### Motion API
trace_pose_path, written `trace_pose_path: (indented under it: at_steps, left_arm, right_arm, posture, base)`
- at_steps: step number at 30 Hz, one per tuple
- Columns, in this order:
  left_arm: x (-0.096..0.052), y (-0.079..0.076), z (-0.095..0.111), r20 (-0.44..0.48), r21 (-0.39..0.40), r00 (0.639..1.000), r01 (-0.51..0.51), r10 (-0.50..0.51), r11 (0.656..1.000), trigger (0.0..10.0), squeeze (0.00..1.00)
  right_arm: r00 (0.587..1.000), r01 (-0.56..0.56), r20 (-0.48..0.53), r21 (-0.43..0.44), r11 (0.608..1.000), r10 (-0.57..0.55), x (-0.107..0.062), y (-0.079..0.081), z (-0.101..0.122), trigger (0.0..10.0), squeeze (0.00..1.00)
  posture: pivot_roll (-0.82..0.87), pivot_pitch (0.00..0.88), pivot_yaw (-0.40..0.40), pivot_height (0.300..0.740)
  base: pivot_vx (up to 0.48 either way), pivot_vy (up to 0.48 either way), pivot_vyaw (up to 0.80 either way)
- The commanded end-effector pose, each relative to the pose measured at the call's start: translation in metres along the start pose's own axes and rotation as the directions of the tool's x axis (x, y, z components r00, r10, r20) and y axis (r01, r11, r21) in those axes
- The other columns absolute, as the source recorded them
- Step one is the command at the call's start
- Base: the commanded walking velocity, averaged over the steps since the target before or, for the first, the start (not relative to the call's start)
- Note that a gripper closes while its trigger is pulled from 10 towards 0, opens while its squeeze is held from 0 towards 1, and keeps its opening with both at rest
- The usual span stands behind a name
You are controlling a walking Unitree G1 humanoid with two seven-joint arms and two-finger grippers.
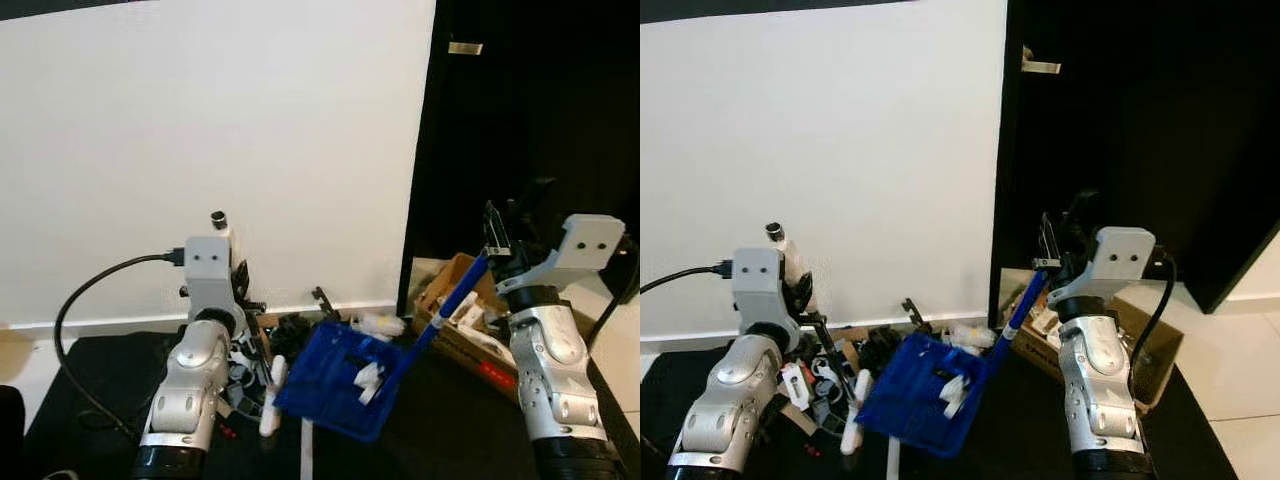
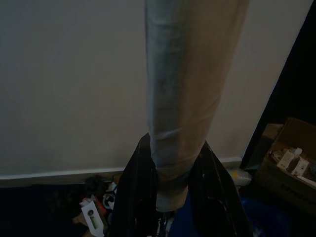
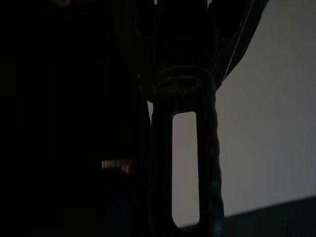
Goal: Sweep floor
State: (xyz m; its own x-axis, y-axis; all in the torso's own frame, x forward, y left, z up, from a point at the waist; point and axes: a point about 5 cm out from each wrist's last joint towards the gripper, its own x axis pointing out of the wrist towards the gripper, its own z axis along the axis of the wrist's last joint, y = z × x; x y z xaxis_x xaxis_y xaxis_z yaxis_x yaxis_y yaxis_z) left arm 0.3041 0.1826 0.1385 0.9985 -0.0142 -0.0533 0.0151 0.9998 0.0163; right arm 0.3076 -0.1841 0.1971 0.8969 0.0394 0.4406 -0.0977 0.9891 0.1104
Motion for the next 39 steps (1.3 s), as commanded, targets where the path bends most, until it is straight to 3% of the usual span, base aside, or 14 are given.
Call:
trace_pose_path:
  at_steps: [1, 14, 19, 23, 30, 34, 39]
  left_arm:
    - [0.002, 0.004, 0.002, 0.012, 0.028, 1.0, -0.007, 0.007, 1.0, 10.0, 0.0]
    - [-0.001, 0.003, -0.006, -0.01, 0.029, 1.0, -0.019, 0.019, 0.999, 10.0, 0.0]
    - [-0.002, 0.002, -0.01, -0.018, 0.031, 0.999, -0.027, 0.028, 0.999, 10.0, 0.0]
    - [-0.007, 0.011, -0.014, -0.02, 0.05, 0.998, -0.053, 0.054, 0.997, 10.0, 0.0]
    - [-0.02, 0.027, -0.02, 0.012, 0.038, 0.995, -0.096, 0.096, 0.995, 10.0, 0.0]
    - [-0.027, 0.027, -0.029, 0.007, 0.028, 0.995, -0.098, 0.098, 0.995, 10.0, 0.0]
    - [-0.034, 0.027, -0.03, 0.01, 0.013, 0.994, -0.108, 0.108, 0.994, 10.0, 0.0]
  right_arm:
    - [0.999, -0.021, 0.044, -0.026, 0.999, 0.022, 0.0, 0.002, 0.012, 10.0, 0.0]
    - [0.997, -0.077, 0.003, -0.034, 0.996, 0.077, -0.001, 0.013, 0.009, 10.0, 0.0]
    - [0.997, -0.076, -0.033, -0.066, 0.995, 0.074, -0.002, 0.012, -0.003, 10.0, 0.0]
    - [0.991, -0.084, -0.112, -0.1, 0.991, 0.073, -0.015, 0.012, -0.025, 10.0, 0.0]
    - [0.983, -0.091, -0.168, -0.104, 0.99, 0.072, -0.027, 0.013, -0.041, 10.0, 0.0]
    - [0.976, -0.083, -0.208, -0.117, 0.99, 0.057, -0.037, 0.013, -0.055, 10.0, 0.0]
    - [0.977, -0.081, -0.207, -0.114, 0.99, 0.056, -0.043, 0.016, -0.056, 10.0, 0.0]
  posture:
    - [-0.01, 0.059, 0.1, 0.74]
    - [-0.01, 0.065, 0.085, 0.74]
    - [0.0, 0.067, 0.084, 0.74]
    - [0.0, 0.062, 0.084, 0.74]
    - [0.0, 0.047, 0.07, 0.74]
    - [0.0, 0.04, 0.066, 0.74]
    - [0.0, 0.034, 0.069, 0.74]
  base:
    - [0.0, 0.0, 0.0]
    - [0.0, 0.0, 0.0]
    - [0.0, 0.0, 0.0]
    - [0.0, 0.0, 0.0]
    - [0.0, 0.0, 0.0]
    - [0.0, 0.0, 0.0]
    - [0.0, 0.0, 0.0]
